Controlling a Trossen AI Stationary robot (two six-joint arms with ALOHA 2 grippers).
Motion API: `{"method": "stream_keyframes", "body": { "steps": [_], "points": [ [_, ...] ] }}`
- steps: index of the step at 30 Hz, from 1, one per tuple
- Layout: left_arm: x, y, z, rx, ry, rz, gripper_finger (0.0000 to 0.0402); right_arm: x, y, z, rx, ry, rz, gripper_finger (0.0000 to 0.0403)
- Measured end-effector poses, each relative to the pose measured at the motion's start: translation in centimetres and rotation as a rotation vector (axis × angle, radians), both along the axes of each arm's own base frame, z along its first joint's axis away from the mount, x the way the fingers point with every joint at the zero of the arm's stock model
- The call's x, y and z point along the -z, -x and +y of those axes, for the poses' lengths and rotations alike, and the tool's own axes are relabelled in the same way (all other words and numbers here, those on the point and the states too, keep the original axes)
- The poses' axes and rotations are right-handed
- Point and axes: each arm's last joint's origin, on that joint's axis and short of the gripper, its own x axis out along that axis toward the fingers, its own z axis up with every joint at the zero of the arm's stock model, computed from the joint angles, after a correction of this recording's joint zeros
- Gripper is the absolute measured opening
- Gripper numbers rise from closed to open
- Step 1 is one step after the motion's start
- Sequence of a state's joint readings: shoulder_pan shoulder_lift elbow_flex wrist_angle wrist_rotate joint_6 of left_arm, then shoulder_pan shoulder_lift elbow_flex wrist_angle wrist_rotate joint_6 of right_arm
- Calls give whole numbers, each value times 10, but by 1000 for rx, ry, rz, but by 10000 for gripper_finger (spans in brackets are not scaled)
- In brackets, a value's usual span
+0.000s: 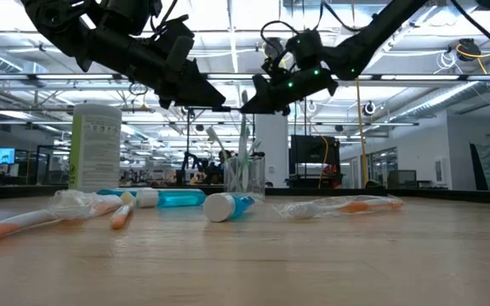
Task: Pick & Place toothbrushing station
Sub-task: Put the green toothbrush into the transparent organizer
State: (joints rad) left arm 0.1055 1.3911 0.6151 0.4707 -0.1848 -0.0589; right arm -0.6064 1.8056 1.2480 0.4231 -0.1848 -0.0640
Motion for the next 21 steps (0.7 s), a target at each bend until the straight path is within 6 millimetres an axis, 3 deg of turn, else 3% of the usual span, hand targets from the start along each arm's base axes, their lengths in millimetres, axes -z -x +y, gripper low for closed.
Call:
{"method": "stream_keyframes", "body": {
  "steps": [21],
  "points": [
    [1, 0, 0, 0, 3, 13, 93, 45, -12, -5, 14, -149, 77, 8]
  ]
}}
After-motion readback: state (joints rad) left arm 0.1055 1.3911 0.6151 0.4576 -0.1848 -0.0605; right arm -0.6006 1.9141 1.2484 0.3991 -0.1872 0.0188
